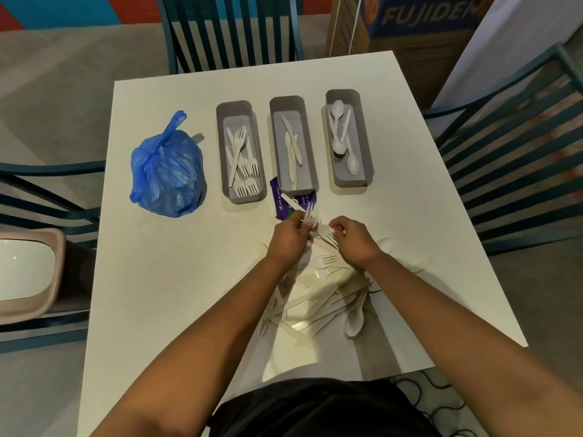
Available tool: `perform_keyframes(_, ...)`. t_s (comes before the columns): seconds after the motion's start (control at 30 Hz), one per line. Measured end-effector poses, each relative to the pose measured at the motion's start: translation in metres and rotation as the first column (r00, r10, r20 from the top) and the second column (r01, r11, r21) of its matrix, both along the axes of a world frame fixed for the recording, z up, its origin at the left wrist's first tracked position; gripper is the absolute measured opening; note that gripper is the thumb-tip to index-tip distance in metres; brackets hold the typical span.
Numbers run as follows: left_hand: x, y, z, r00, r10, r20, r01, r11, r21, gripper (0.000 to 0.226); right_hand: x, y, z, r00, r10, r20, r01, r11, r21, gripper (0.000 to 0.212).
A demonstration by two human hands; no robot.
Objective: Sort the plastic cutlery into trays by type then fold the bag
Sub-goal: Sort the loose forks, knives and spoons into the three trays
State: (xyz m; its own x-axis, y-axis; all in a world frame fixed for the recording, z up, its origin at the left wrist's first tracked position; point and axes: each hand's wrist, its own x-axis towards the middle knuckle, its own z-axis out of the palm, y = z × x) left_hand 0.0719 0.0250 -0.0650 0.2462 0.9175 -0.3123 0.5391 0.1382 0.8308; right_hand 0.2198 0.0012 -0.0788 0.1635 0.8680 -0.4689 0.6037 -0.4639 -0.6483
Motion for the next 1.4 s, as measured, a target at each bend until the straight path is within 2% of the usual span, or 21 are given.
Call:
perform_keyframes(0.1,-0.003,0.009,0.007,0.968,0.174,0.182,-0.158,0.983,-0.098,0.019,-0.004,0.005,0.005,1.0,-0.002,-0.003,0.002,1.0,0.015,0.031)
perform_keyframes(0.2,-0.004,0.019,0.02,0.861,0.38,0.339,-0.272,0.906,-0.324,0.021,-0.009,0.01,0.01,0.999,-0.025,-0.027,0.025,0.999,0.031,0.031)
perform_keyframes(0.3,-0.009,0.03,0.031,0.71,0.553,0.436,-0.28,0.79,-0.546,0.033,-0.016,0.018,0.015,0.997,-0.04,-0.069,0.043,0.998,0.046,0.029)
perform_keyframes(0.4,-0.017,0.035,0.036,0.594,0.634,0.496,-0.258,0.734,-0.629,0.024,-0.025,0.026,0.021,0.991,-0.062,-0.117,0.069,0.996,0.064,0.022)
perform_keyframes(0.5,-0.029,0.039,0.037,0.615,0.663,0.426,-0.372,0.721,-0.585,0.011,-0.034,0.035,0.025,0.978,-0.09,-0.187,0.1,0.994,0.045,0.015)
perform_keyframes(0.63,-0.044,0.048,0.032,0.672,0.677,0.302,-0.466,0.702,-0.538,0.02,-0.046,0.051,0.029,0.961,-0.114,-0.25,0.118,0.993,0.003,0.01)
perform_keyframes(0.73,-0.051,0.054,0.035,0.647,0.693,0.318,-0.457,0.687,-0.565,0.025,-0.057,0.064,0.032,0.954,-0.116,-0.275,0.114,0.993,-0.022,0.013)
perform_keyframes(0.83,-0.054,0.062,0.041,0.623,0.715,0.317,-0.47,0.666,-0.58,0.024,-0.066,0.08,0.034,0.956,-0.103,-0.275,0.102,0.995,-0.018,0.005)
perform_keyframes(0.9,-0.059,0.071,0.041,0.631,0.704,0.326,-0.479,0.684,-0.55,0.031,-0.072,0.092,0.038,0.965,-0.076,-0.251,0.075,0.997,-0.014,0.004)
perform_keyframes(1.03,-0.071,0.094,0.03,0.758,0.636,0.142,-0.557,0.746,-0.366,0.035,-0.083,0.116,0.044,0.976,-0.028,-0.215,0.028,1.0,-0.004,0.007)
perform_keyframes(1.17,-0.08,0.117,0.027,0.811,0.577,0.096,-0.552,0.809,-0.201,0.04,-0.095,0.144,0.043,0.984,-0.003,-0.181,0.004,1.0,0.01,0.01)
perform_keyframes(1.27,-0.085,0.132,0.026,0.814,0.573,0.098,-0.552,0.814,-0.181,0.031,-0.103,0.163,0.041,0.988,-0.008,-0.157,0.01,1.0,0.012,0.02)
perform_keyframes(1.4,-0.09,0.149,0.021,0.799,0.597,0.075,-0.576,0.795,-0.192,0.025,-0.114,0.183,0.04,0.991,0.024,-0.129,-0.022,1.0,0.019,0.007)
